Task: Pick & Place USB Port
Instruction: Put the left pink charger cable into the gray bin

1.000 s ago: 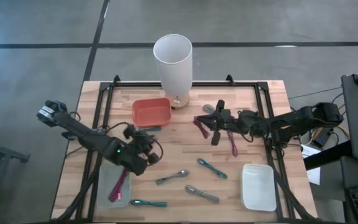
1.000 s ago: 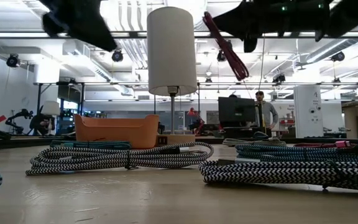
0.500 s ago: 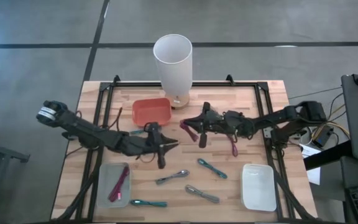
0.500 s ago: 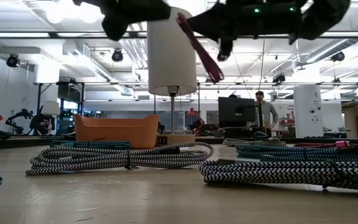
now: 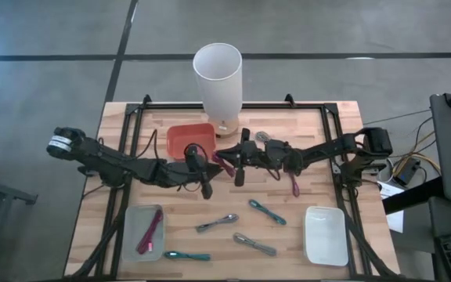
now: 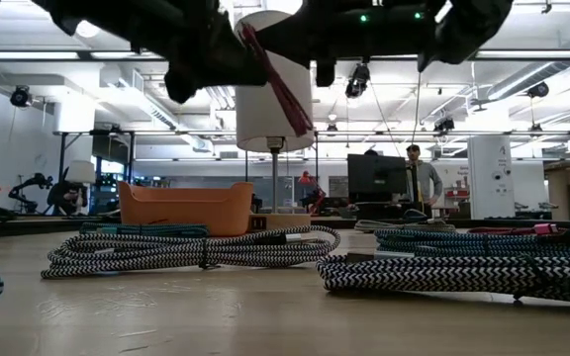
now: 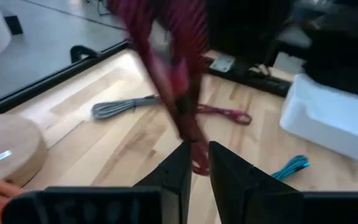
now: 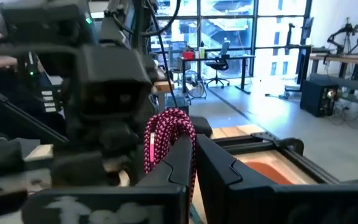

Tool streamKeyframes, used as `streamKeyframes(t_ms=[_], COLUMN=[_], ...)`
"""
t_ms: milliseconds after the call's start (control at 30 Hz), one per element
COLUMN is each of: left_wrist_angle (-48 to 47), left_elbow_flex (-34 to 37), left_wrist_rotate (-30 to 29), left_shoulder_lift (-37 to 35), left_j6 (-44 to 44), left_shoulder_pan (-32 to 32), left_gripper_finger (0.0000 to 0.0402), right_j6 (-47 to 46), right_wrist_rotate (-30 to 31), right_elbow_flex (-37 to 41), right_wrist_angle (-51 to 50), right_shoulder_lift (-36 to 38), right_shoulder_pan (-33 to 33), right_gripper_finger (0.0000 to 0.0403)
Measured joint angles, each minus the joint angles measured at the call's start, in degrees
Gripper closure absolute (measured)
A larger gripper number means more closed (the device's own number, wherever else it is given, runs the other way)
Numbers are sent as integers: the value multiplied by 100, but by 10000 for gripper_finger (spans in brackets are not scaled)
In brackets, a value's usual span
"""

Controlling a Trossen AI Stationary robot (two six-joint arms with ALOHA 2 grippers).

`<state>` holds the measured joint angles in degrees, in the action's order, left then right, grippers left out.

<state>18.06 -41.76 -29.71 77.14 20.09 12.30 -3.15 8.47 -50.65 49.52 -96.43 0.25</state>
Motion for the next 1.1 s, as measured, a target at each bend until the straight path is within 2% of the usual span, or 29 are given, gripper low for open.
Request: streamKeyframes(t_ms=[167, 467, 633, 933, 1100], left_wrist_angle=[-24, 125, 187, 713, 774], left_elbow_flex=[95, 95, 79, 77, 77], left_wrist_rotate=[2, -18, -18, -21, -27], left_shoulder_lift=[-4, -7, -7, -9, -7], left_j6=[-4, -266, -352, -872, -896], left_shoulder_pan=[-33, -138, -145, -160, -186], left_gripper_finger=[326, 245, 221, 232, 275], right_j6=[74, 60, 80, -79, -123], right_wrist_rotate=[2, 2, 3, 2, 2], right_elbow_flex=[-177, -456, -548, -527, -527], right_wrist_angle=[-533, -1298, -1290, -1315, -1317], right_shoulder_lift=[30, 58, 60, 60, 69], right_shoulder_pan=[0, 0, 0, 0, 2], right_gripper_finger=[390, 390, 390, 390, 390])
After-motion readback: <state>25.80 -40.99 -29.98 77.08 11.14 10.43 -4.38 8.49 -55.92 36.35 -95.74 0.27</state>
